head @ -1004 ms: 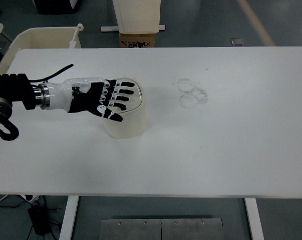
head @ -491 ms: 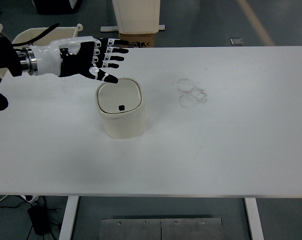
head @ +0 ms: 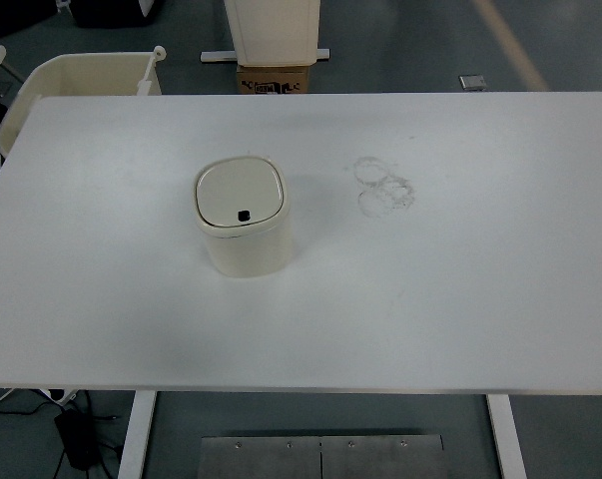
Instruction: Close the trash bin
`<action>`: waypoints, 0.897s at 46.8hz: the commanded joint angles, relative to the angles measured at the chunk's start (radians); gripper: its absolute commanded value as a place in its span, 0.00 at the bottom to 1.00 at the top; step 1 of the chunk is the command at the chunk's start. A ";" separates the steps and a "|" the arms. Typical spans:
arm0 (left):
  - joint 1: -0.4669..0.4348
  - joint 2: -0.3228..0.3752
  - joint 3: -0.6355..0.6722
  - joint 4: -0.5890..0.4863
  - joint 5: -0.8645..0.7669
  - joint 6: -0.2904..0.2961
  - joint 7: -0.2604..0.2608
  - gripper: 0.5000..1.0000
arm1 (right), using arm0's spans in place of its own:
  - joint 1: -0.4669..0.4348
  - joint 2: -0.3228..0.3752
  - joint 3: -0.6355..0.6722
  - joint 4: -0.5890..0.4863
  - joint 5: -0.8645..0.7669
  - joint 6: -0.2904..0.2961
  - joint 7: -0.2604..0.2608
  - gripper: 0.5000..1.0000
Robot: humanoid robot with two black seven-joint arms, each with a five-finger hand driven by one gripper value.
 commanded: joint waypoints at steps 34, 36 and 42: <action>0.371 -0.245 -0.272 0.379 -0.253 -0.019 -0.043 1.00 | 0.000 0.000 0.002 0.000 -0.003 0.000 0.000 0.99; 0.390 -0.267 -0.292 0.402 -0.253 -0.020 -0.043 1.00 | 0.001 0.000 0.003 0.000 -0.003 0.000 0.000 0.99; 0.423 -0.336 -0.330 0.497 -0.252 -0.046 -0.043 1.00 | 0.001 0.000 0.003 0.000 -0.003 0.001 0.000 0.99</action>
